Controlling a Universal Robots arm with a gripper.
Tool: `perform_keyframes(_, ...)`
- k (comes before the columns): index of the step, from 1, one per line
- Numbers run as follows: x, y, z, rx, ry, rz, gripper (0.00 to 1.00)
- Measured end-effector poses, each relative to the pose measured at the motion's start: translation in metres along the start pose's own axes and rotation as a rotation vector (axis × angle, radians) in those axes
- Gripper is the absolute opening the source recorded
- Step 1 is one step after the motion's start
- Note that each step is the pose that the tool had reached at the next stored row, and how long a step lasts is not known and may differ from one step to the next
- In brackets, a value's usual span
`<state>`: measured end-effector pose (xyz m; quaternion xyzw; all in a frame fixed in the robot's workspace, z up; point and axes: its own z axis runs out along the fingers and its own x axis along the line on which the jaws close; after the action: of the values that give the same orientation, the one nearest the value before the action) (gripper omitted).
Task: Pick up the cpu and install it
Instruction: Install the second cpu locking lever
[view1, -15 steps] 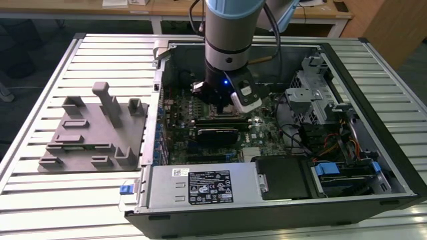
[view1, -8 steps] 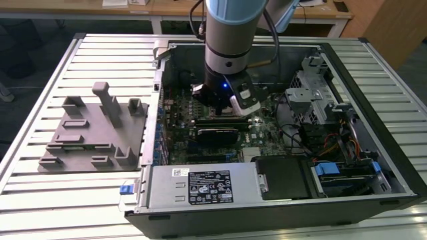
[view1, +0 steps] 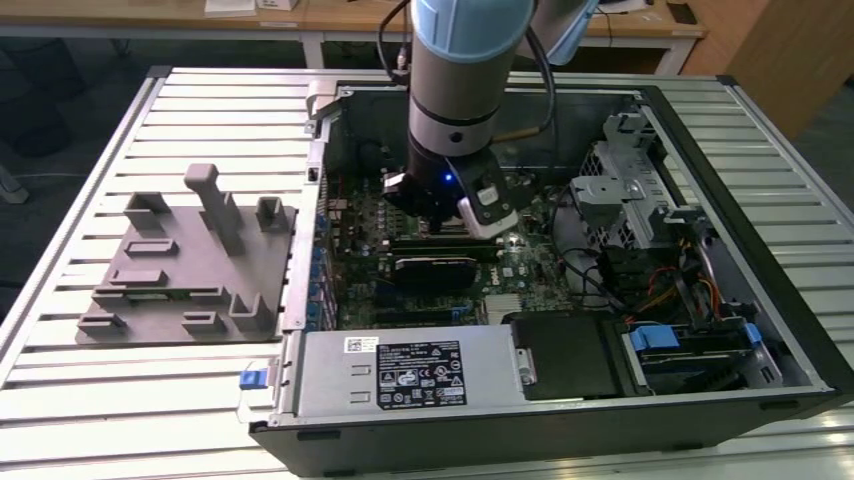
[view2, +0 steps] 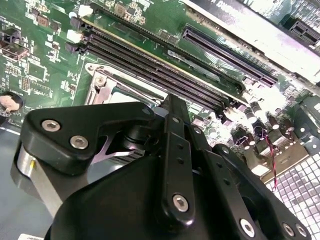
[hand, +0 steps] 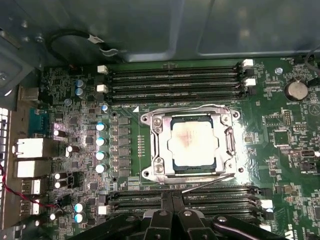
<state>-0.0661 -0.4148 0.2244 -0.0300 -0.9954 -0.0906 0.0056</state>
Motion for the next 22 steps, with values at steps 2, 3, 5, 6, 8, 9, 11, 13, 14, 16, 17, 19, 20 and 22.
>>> perform_keyframes(2, 0.0001, -0.0008, 0.0007, -0.0177, 0.0016, -0.002, 0.11)
perform_keyframes(3, 0.0002, -0.0014, 0.0011, -0.0246, 0.0023, -0.004, 0.11)
perform_keyframes(5, 0.0001, -0.0031, 0.0017, -0.0266, 0.0025, -0.005, 0.11)
perform_keyframes(6, 0.0001, -0.0040, 0.0020, -0.0266, 0.0025, -0.005, 0.11)
perform_keyframes(8, 0.0002, -0.0056, 0.0030, -0.0265, 0.0026, -0.005, 0.11)
perform_keyframes(9, 0.0002, -0.0066, 0.0036, -0.0280, 0.0030, -0.006, 0.11)
perform_keyframes(11, 0.0004, -0.0084, 0.0049, -0.0330, 0.0040, -0.008, 0.11)
perform_keyframes(13, 0.0007, -0.0102, 0.0062, -0.0393, 0.0051, -0.010, 0.11)
perform_keyframes(14, 0.0008, -0.0110, 0.0069, -0.0427, 0.0057, -0.011, 0.11)
perform_keyframes(16, 0.0012, -0.0125, 0.0081, -0.0517, 0.0069, -0.012, 0.11)
perform_keyframes(17, 0.0014, -0.0130, 0.0086, -0.0585, 0.0076, -0.013, 0.11)
perform_keyframes(19, 0.0019, -0.0138, 0.0095, -0.0742, 0.0091, -0.016, 0.11)
perform_keyframes(20, 0.0021, -0.0142, 0.0099, -0.0817, 0.0098, -0.017, 0.11)
perform_keyframes(22, 0.0027, -0.0147, 0.0109, -0.0944, 0.0111, -0.020, 0.11)
